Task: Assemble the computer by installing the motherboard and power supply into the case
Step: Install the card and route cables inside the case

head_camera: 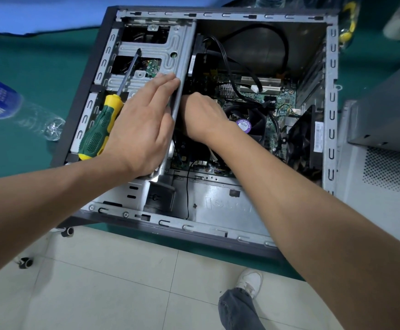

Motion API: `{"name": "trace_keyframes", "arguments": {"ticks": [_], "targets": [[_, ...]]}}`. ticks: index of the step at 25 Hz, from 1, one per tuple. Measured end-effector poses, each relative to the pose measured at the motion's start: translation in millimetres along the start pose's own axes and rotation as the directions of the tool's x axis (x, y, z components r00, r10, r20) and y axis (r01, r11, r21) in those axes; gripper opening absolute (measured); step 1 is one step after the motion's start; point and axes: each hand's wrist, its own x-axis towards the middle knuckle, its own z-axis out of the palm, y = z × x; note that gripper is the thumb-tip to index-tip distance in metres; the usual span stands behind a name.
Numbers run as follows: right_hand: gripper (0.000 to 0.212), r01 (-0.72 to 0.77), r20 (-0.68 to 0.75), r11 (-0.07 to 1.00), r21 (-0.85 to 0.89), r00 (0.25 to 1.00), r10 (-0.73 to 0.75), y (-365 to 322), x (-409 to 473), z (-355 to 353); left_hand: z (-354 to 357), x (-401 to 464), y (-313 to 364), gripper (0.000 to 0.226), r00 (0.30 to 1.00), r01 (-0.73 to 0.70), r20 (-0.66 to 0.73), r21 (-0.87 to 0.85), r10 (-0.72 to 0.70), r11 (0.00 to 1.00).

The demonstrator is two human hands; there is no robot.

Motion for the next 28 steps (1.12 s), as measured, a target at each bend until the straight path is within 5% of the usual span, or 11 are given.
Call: {"name": "trace_keyframes", "arguments": {"ticks": [21,28], "targets": [[0.019,-0.065,-0.089,0.998,0.017,0.994,0.066,-10,-10,6,2,1,-5,0.054,0.999,-0.024,-0.025,0.019,0.025,1.0],[0.015,-0.056,-0.016,0.998,-0.028,0.998,0.055,-14,-11,7,4,-1,-5,0.055,1.0,-0.018,-0.024,0.017,0.018,1.0]]}}
